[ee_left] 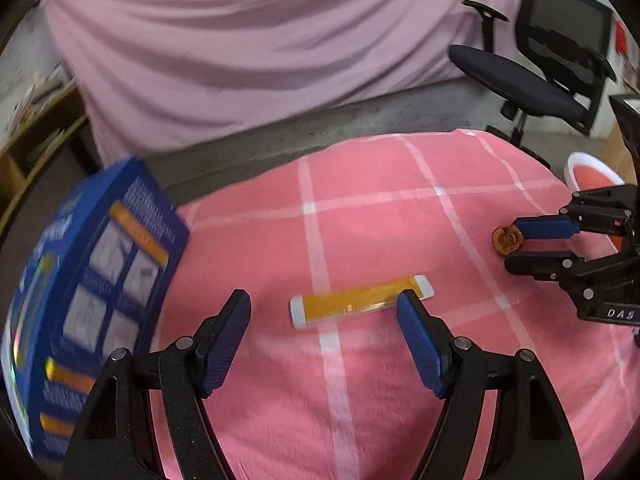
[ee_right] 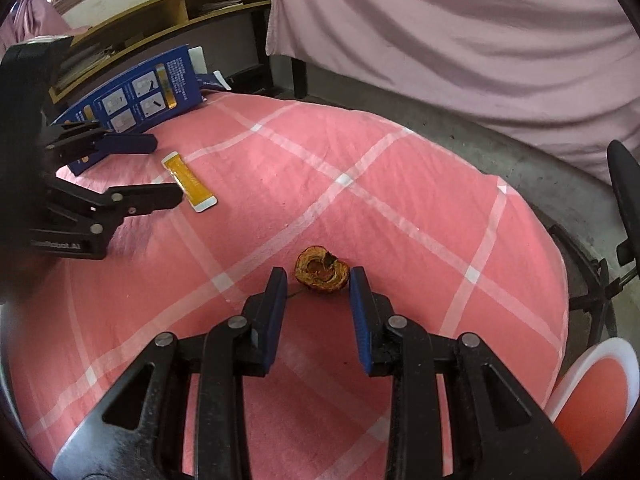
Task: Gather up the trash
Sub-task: 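Grasp the yellow strip with the left tool while the right tool grasps the brown fruit piece, then lift the strip and fruit piece and carry them over the bucket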
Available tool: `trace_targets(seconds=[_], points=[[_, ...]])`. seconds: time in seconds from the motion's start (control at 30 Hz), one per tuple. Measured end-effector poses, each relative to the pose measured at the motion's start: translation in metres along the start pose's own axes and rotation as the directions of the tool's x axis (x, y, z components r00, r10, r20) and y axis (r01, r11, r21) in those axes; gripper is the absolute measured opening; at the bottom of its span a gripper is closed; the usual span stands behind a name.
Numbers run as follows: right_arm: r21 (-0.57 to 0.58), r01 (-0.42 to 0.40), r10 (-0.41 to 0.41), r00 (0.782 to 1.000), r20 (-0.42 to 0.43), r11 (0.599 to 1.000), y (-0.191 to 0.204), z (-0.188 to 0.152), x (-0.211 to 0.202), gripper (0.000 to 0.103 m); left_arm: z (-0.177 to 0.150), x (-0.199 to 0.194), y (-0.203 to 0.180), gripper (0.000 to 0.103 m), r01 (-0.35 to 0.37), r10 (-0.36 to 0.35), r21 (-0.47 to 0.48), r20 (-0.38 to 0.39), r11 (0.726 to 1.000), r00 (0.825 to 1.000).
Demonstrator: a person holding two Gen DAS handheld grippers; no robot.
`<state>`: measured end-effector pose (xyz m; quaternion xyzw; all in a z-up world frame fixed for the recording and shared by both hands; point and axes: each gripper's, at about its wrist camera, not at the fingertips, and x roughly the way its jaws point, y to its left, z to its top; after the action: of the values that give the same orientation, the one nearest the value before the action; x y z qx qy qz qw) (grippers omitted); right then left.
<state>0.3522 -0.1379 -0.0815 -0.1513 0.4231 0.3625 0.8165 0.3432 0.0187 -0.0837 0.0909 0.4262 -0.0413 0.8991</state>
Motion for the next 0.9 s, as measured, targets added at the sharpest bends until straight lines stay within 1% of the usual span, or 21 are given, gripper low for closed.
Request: trace_targets(seconds=[0.07,0.13,0.2,0.27,0.33,0.4,0.5,0.57,0.6,0.73,0.83,0.9], points=[[0.017,-0.014,0.014,1.000,-0.003,1.000,-0.003,0.000,0.000,0.050,0.004,0.005,-0.005,0.070,0.013,-0.013,0.061,0.004,0.998,1.000],[0.022,-0.019,0.019,1.000,-0.005,1.000,-0.004,0.000,0.000,0.050,0.002,0.012,-0.012,0.070,0.043,-0.041,0.118,-0.022,0.992,0.999],[0.025,-0.023,0.023,1.000,-0.006,0.999,-0.004,0.000,0.000,0.050,0.000,0.015,-0.015,0.068,0.053,-0.049,0.149,-0.029,0.987,0.998],[0.029,-0.026,0.026,1.000,-0.005,0.999,-0.002,0.000,0.001,0.050,-0.001,0.017,-0.014,0.060,0.089,-0.084,0.138,-0.038,0.986,0.996],[0.029,-0.026,0.027,1.000,-0.004,0.999,-0.002,0.000,0.000,0.050,-0.002,0.019,-0.014,0.057,0.103,-0.099,0.122,-0.045,0.987,0.994],[0.033,-0.036,0.036,0.999,-0.001,0.999,-0.002,0.000,0.000,0.050,-0.003,0.018,-0.015,0.052,0.102,-0.097,0.111,-0.051,0.989,0.994],[0.052,-0.054,0.054,0.999,0.003,0.997,-0.006,-0.002,-0.002,0.050,-0.006,0.012,-0.019,0.043,0.095,-0.089,0.093,-0.060,0.991,0.994],[0.060,-0.061,0.061,0.998,0.003,0.996,-0.007,-0.002,-0.002,0.050,-0.005,0.009,-0.023,0.034,0.093,-0.088,0.079,-0.068,0.992,0.994],[0.060,-0.062,0.062,0.998,0.003,0.996,-0.008,-0.002,-0.002,0.050,-0.005,0.007,-0.026,0.032,0.092,-0.087,0.075,-0.072,0.993,0.994],[0.053,-0.060,0.060,0.998,-0.001,0.997,-0.006,-0.003,-0.002,0.050,-0.001,0.004,-0.035,0.014,0.094,-0.086,0.077,-0.092,0.993,0.992],[0.054,-0.060,0.060,0.998,0.000,0.997,-0.006,-0.004,-0.003,0.050,0.003,0.005,-0.041,0.013,0.067,-0.059,0.086,-0.100,0.994,0.993],[0.055,-0.061,0.061,0.998,0.000,0.997,-0.006,-0.005,-0.004,0.050,0.002,0.005,-0.041,0.012,0.071,-0.066,0.049,-0.101,0.996,0.993]])
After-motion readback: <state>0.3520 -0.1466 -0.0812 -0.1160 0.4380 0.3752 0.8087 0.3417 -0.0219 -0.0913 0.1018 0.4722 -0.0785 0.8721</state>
